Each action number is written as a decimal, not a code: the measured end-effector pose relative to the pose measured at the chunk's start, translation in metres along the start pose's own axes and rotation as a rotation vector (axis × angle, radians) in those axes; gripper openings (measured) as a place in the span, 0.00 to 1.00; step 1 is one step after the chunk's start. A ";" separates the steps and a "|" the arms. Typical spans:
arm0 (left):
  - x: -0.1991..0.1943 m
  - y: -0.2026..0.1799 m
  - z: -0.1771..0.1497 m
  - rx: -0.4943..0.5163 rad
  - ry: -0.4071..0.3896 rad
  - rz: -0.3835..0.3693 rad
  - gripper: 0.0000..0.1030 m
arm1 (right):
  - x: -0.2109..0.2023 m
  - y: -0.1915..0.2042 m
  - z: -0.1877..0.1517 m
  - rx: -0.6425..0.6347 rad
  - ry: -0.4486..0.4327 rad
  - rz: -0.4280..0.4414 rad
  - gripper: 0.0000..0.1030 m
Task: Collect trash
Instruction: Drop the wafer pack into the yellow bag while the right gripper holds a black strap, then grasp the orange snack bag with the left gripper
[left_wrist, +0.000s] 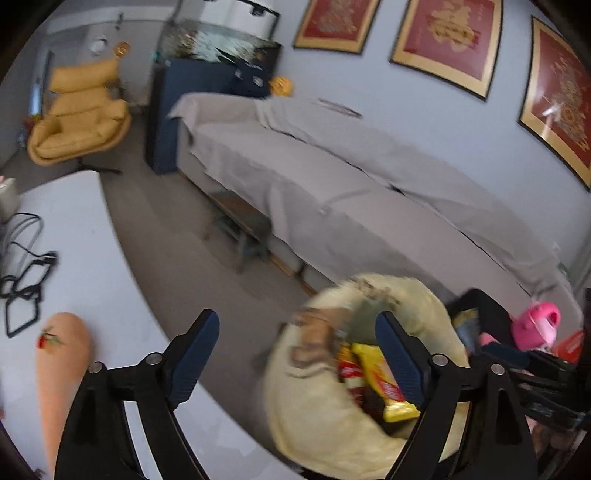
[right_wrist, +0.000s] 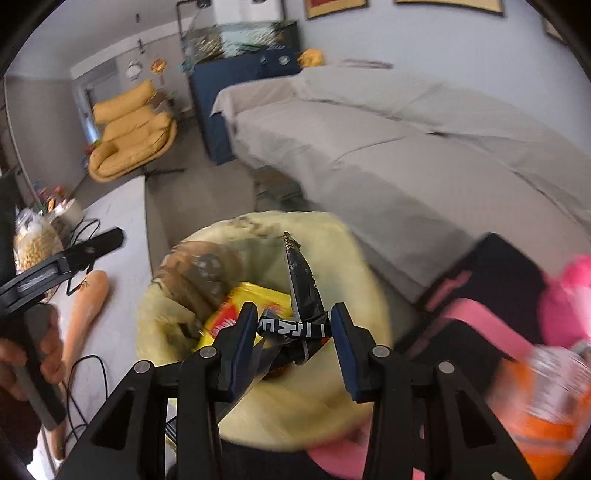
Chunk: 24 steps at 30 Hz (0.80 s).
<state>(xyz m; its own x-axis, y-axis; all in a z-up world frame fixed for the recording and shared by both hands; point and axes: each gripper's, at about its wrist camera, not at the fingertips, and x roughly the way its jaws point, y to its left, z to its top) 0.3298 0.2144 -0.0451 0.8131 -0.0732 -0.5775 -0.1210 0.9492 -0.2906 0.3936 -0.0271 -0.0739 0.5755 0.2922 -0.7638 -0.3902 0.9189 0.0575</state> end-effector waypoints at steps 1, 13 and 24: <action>-0.004 0.007 0.000 -0.010 -0.012 0.008 0.86 | 0.015 0.006 0.005 -0.004 0.028 0.010 0.37; -0.002 0.049 -0.010 -0.096 0.014 0.005 0.87 | 0.132 0.027 -0.001 -0.036 0.443 -0.003 0.37; -0.011 0.035 -0.009 -0.099 0.020 -0.005 0.89 | 0.062 0.018 0.003 -0.024 0.204 0.028 0.56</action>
<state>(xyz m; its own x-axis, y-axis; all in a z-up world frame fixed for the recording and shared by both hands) 0.3111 0.2460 -0.0561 0.8023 -0.0846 -0.5910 -0.1736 0.9141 -0.3664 0.4249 0.0082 -0.1186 0.4073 0.2553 -0.8769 -0.4224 0.9039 0.0670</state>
